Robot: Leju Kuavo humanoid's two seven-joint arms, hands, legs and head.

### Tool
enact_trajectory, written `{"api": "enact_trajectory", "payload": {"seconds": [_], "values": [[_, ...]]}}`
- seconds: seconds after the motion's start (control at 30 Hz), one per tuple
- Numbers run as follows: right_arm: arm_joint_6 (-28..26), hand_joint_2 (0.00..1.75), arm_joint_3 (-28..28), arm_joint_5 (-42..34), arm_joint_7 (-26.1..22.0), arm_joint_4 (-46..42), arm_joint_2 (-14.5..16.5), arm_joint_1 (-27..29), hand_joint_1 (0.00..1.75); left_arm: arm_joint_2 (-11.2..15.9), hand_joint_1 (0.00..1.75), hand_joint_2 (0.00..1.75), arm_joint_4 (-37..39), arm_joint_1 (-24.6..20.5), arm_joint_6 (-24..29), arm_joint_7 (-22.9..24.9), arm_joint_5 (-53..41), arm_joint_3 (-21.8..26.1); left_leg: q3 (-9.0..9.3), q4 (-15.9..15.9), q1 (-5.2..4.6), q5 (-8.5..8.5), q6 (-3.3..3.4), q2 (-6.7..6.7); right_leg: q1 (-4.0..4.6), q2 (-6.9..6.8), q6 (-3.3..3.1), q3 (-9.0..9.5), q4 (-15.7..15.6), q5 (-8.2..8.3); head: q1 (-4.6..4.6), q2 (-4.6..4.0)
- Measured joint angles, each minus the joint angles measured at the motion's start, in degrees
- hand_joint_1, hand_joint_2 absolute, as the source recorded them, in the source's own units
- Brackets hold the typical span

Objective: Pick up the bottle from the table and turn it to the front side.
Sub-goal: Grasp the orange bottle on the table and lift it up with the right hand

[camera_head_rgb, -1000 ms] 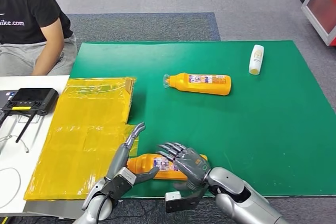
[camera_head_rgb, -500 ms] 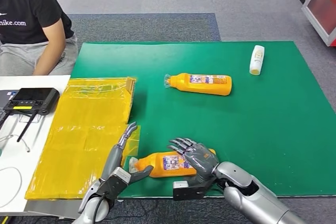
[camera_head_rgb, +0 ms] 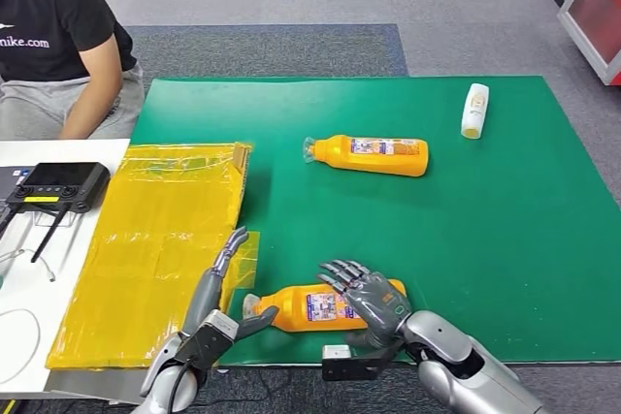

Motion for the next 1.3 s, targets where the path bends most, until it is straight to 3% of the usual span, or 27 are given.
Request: {"api": "enact_trajectory", "payload": {"seconds": [0.27,0.4,0.77,1.3], "values": [[-3.31,1.75,-0.57,5.99,1.95,-3.06,0.12,2.6,0.0,0.02,0.0,1.75,-0.5,0.33,-0.44,1.26,-0.88,0.14,-0.06,0.0,0.0,0.0,0.0,-0.02,0.0,-0.02,0.02,-0.02,0.0,-0.02,0.01,0.0],[-7.41,1.75,-1.91,12.59,4.47,-6.62,1.79,5.3,0.0,-0.02,0.0,1.75,-1.5,1.01,-0.87,2.1,-1.74,0.36,-0.11,0.0,0.01,-0.02,-0.02,-0.03,0.01,-0.04,0.0,-0.11,0.01,-0.04,0.01,0.0],[-12.32,1.75,-6.19,21.05,7.41,-10.84,5.23,8.7,0.0,-0.34,0.0,1.75,-2.82,2.21,-0.52,2.59,-2.04,0.93,-0.14,0.0,0.0,-0.04,0.0,-0.04,0.0,-0.06,-0.02,-0.12,0.01,-0.07,0.01,0.0],[-8.03,1.75,-8.59,21.01,7.53,-10.54,6.32,9.01,0.0,-0.92,0.0,1.75,-3.21,2.53,-0.02,2.59,-2.2,1.34,-0.15,0.0,0.0,-0.04,0.0,-0.04,0.0,-0.07,-0.02,-0.12,0.01,-0.08,0.01,0.0]]}}
